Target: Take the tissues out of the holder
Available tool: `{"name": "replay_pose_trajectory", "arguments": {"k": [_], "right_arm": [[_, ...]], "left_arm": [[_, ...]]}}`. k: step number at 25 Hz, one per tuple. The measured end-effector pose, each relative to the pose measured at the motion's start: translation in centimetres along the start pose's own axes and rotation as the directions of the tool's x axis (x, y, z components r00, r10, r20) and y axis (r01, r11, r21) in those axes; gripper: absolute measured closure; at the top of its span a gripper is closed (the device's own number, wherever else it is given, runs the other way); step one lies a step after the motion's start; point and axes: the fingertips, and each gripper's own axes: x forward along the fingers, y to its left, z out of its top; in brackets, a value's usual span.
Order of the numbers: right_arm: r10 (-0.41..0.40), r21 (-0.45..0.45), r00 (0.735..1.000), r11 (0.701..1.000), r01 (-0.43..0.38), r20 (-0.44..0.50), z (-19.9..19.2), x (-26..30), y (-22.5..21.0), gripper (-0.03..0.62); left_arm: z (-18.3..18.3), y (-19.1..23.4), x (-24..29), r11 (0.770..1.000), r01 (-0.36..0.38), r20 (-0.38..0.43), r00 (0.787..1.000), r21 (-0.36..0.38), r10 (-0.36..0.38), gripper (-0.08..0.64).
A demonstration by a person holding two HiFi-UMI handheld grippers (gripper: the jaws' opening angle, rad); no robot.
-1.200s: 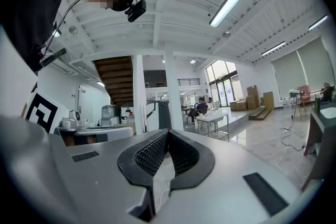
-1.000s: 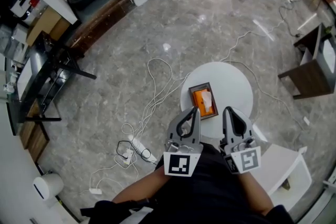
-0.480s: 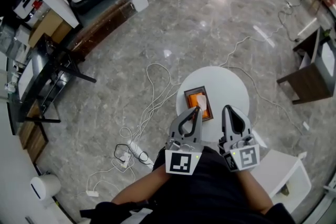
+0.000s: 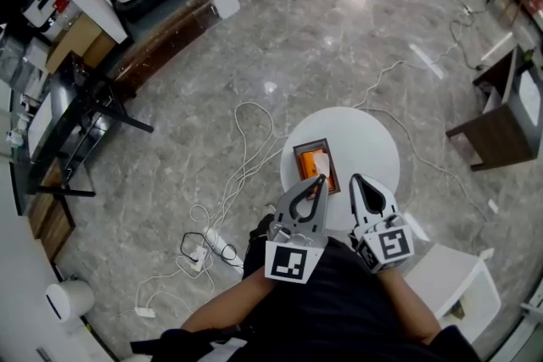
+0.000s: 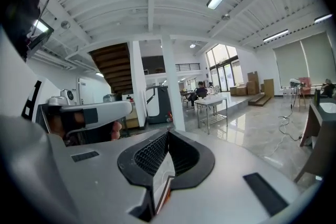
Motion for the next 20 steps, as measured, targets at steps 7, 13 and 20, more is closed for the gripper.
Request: {"name": "replay_pose_trajectory", "arguments": {"k": [7,13,20], "right_arm": [[-0.021,-0.013,1.000,1.000,0.021,-0.018,-0.2,0.5,-0.4,0.584],[-0.009,-0.009,0.998,1.000,0.008,-0.070,-1.7,0.9,-0.7,0.583],[0.007,-0.009,0.983,1.000,-0.009,-0.181,-5.0,2.3,-0.7,0.546]], "left_arm": [[-0.5,-0.4,0.3,0.999,0.022,-0.017,1.000,0.027,-0.021,0.561],[-0.6,0.5,0.5,1.000,-0.002,-0.016,1.000,-0.024,0.001,0.561],[-0.8,1.2,0.2,0.999,-0.006,-0.024,1.000,-0.043,0.005,0.560]]}}
